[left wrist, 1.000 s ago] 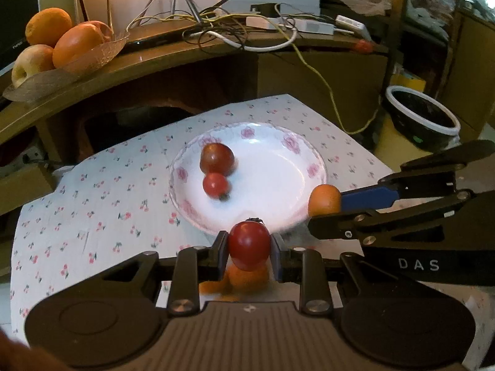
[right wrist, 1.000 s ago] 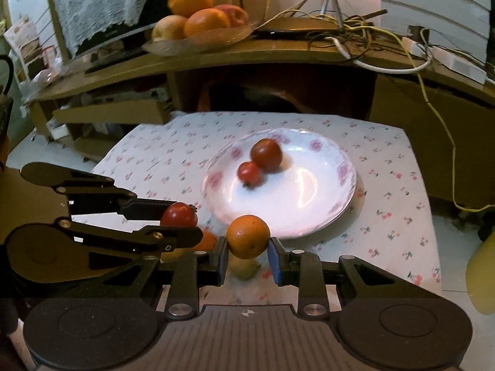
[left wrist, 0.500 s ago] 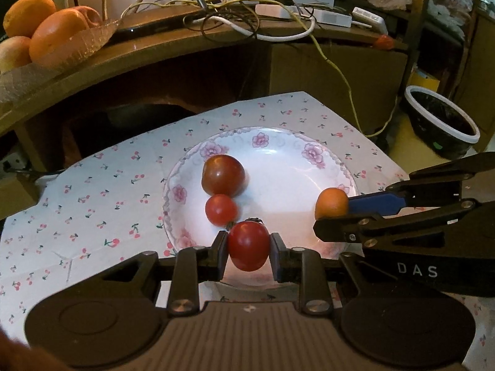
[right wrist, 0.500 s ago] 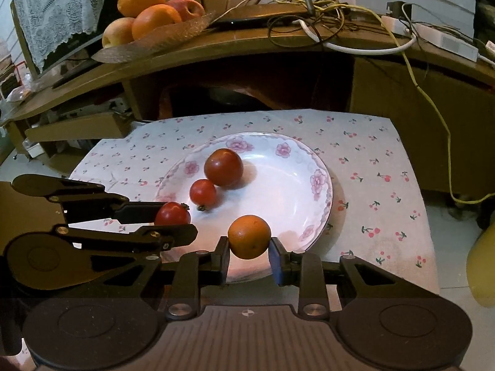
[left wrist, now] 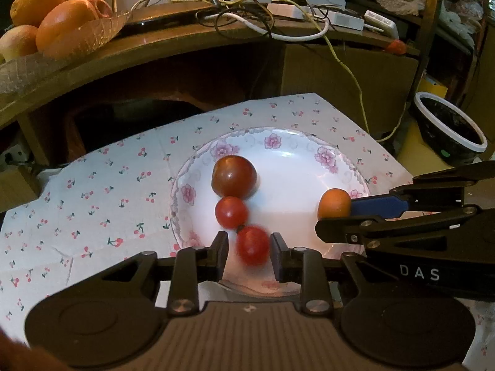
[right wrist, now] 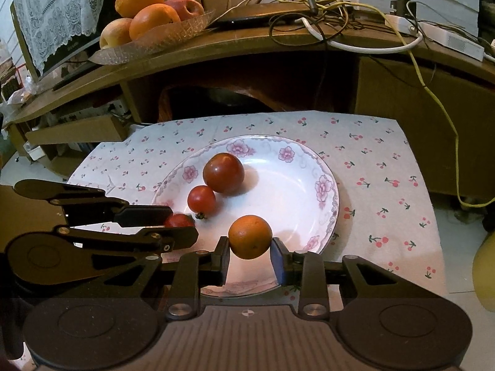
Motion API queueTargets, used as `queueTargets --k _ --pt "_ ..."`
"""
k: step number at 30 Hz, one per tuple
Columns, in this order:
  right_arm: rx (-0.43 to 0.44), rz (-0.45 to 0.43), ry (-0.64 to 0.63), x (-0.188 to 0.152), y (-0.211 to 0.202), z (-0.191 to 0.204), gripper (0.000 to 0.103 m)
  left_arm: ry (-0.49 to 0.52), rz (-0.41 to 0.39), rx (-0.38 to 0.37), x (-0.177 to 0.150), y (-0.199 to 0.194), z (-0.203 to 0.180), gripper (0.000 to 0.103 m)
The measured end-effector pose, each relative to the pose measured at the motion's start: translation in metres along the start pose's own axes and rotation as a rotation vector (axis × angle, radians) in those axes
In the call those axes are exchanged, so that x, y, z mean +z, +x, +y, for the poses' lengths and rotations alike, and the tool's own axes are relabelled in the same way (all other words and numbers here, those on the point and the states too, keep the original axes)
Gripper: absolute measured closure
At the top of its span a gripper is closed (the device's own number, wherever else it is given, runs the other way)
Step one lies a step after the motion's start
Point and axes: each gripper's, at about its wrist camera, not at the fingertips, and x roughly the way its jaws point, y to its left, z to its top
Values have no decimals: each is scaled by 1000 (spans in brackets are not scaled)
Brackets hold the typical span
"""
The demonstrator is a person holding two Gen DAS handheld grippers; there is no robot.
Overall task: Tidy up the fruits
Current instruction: 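Open both grippers to drop the tomato and orange into the plate, then grasp a brown kiwi with the left gripper while the right grasps a pale round fruit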
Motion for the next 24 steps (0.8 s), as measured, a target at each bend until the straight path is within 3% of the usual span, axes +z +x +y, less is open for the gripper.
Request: queueTargets --k 15,24 --pt "12 -25 -16 0 -9 3 68 -19 -32 -14 -2 -25 6 65" --pt "52 -8 -41 -14 -26 8 67 20 -3 -42 -20 -45 4 63"
